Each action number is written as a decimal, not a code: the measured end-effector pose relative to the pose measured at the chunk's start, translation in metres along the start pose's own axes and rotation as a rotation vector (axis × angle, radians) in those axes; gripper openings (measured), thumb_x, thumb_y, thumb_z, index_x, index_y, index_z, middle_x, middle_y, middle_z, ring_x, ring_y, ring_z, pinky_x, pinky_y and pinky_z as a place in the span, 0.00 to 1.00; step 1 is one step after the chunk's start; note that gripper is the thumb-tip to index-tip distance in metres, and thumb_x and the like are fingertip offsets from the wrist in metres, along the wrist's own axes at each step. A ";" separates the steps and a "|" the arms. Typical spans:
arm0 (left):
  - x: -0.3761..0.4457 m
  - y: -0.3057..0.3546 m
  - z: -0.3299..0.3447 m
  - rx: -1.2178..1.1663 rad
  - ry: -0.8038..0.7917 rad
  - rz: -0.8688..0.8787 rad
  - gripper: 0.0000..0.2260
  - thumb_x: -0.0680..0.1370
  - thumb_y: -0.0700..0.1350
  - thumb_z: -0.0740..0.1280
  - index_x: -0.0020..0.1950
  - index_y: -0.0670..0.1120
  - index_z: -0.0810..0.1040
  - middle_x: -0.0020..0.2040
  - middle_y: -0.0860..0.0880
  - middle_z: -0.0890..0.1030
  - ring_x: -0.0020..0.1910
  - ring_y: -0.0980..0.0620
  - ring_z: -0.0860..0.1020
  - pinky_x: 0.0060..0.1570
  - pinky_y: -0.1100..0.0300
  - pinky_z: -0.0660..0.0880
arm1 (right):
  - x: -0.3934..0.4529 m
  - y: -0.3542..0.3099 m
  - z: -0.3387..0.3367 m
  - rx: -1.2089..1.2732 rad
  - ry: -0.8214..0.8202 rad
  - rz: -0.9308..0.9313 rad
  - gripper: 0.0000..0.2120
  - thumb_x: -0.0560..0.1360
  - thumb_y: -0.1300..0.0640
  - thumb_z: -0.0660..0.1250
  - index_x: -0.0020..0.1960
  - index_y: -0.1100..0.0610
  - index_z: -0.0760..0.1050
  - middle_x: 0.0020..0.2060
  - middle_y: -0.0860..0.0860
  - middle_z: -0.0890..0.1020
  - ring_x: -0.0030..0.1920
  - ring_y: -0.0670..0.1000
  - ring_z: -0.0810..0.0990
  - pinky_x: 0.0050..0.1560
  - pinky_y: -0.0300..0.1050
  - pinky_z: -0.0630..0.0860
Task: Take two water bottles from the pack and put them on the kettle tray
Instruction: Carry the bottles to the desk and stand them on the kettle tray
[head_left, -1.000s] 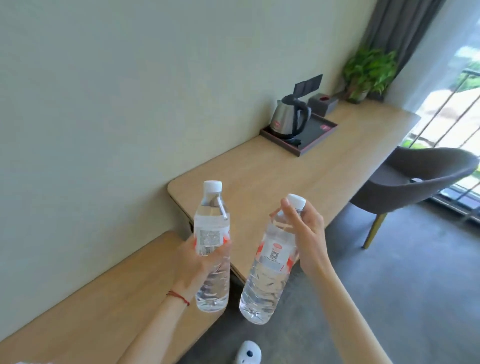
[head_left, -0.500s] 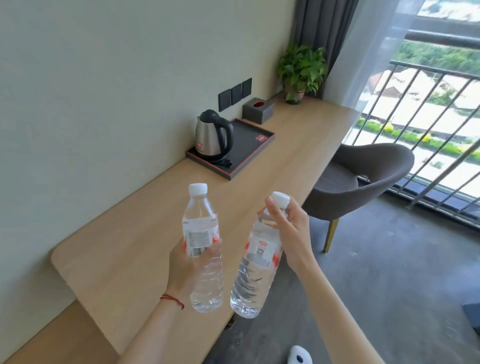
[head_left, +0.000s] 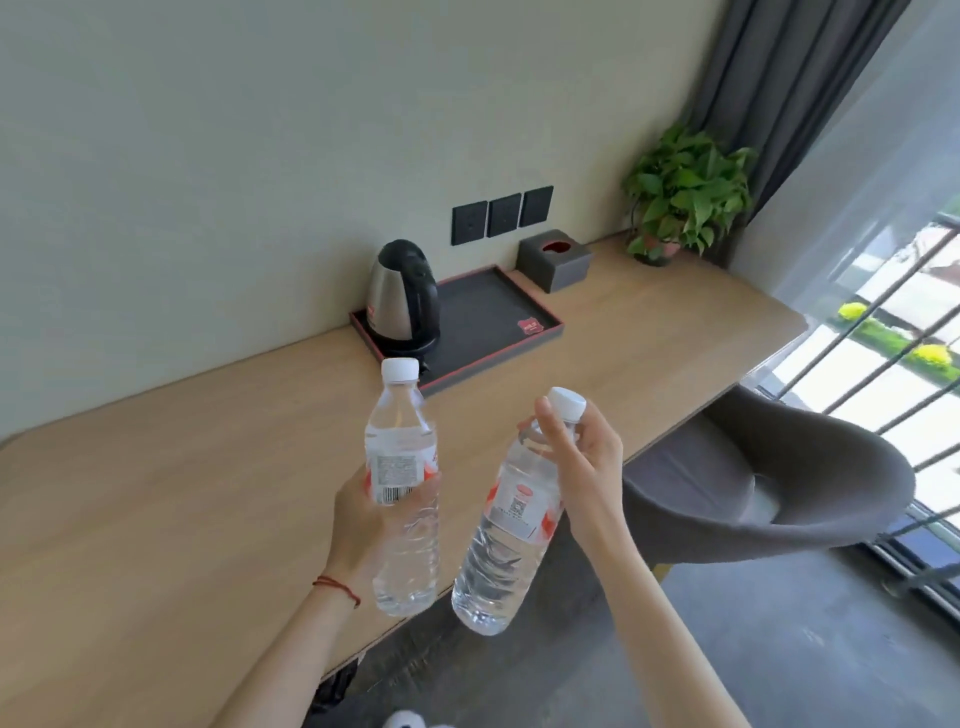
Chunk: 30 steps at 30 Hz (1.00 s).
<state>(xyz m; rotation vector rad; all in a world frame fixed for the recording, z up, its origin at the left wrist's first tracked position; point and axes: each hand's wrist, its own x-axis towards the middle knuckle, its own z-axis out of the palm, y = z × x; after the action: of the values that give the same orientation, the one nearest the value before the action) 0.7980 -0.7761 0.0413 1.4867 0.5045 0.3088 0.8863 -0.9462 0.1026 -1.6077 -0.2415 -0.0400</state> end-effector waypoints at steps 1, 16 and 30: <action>0.008 -0.001 0.011 0.001 0.015 -0.003 0.16 0.61 0.51 0.79 0.45 0.49 0.81 0.40 0.46 0.84 0.40 0.45 0.83 0.40 0.52 0.81 | 0.014 0.005 -0.007 0.001 -0.013 0.003 0.03 0.73 0.49 0.67 0.41 0.47 0.77 0.35 0.46 0.84 0.40 0.47 0.84 0.48 0.47 0.82; 0.172 -0.011 0.163 -0.006 0.066 -0.053 0.16 0.59 0.52 0.77 0.42 0.47 0.80 0.35 0.51 0.84 0.37 0.52 0.83 0.39 0.56 0.81 | 0.234 0.067 -0.072 -0.045 -0.198 -0.014 0.07 0.74 0.50 0.67 0.43 0.53 0.76 0.36 0.53 0.82 0.36 0.48 0.81 0.37 0.40 0.78; 0.234 -0.049 0.258 0.125 0.288 -0.166 0.26 0.57 0.48 0.80 0.50 0.60 0.73 0.47 0.57 0.82 0.43 0.68 0.79 0.40 0.71 0.73 | 0.355 0.144 -0.109 -0.350 -0.764 -0.228 0.09 0.73 0.53 0.69 0.47 0.57 0.76 0.36 0.55 0.82 0.36 0.50 0.79 0.35 0.36 0.72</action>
<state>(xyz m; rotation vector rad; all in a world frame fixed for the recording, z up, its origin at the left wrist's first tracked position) 1.1225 -0.8879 -0.0359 1.5176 0.8861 0.3683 1.2723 -1.0128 0.0285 -1.8764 -1.0553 0.3826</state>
